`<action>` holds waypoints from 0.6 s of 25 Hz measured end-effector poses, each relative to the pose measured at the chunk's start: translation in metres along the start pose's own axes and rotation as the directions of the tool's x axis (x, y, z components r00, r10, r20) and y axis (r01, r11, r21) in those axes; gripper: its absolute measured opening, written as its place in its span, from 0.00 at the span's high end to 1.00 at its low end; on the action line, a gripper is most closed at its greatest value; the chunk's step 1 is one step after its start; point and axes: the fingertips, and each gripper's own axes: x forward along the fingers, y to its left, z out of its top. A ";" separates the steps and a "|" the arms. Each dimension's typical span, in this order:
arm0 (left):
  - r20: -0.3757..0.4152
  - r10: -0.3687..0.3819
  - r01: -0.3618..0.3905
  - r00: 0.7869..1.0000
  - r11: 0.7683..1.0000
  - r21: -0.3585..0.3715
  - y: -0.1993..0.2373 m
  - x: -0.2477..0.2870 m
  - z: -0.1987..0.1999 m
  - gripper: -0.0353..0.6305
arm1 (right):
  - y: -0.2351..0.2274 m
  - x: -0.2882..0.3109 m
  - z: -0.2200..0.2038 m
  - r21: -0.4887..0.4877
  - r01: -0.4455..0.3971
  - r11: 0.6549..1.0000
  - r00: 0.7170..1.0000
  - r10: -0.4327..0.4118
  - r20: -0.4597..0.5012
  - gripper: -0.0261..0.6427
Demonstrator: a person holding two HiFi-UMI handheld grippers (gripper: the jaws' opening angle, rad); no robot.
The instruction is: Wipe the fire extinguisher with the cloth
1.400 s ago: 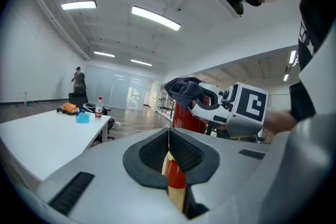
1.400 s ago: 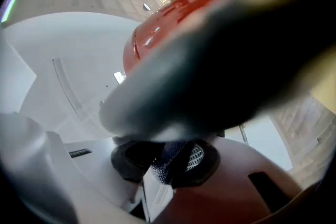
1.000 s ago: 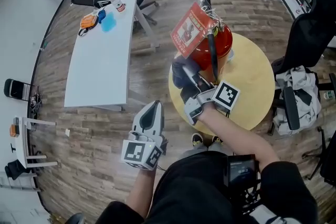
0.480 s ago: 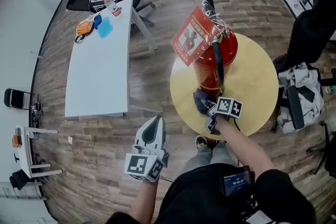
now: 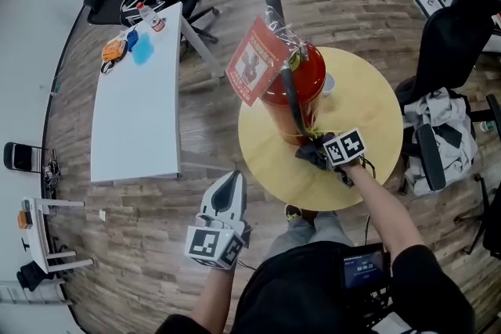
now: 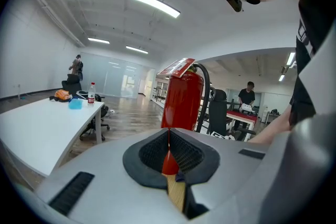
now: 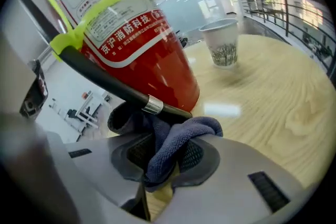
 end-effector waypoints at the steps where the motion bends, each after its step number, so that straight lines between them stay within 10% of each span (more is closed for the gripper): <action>1: 0.001 0.005 -0.005 1.000 1.000 0.002 -0.002 0.001 0.001 0.91 | -0.004 -0.003 0.000 -0.038 0.003 0.999 1.000 -0.004 -0.015 0.83; 10: -0.006 0.095 -0.095 0.995 0.995 0.009 -0.010 -0.009 -0.002 0.91 | -0.069 -0.034 0.018 -0.237 0.110 0.965 0.994 -0.112 0.007 0.83; 15: -0.020 0.136 -0.136 0.990 0.991 0.018 -0.015 -0.013 -0.005 0.91 | -0.058 -0.010 0.051 -0.567 0.117 0.815 0.989 -0.150 -0.012 0.83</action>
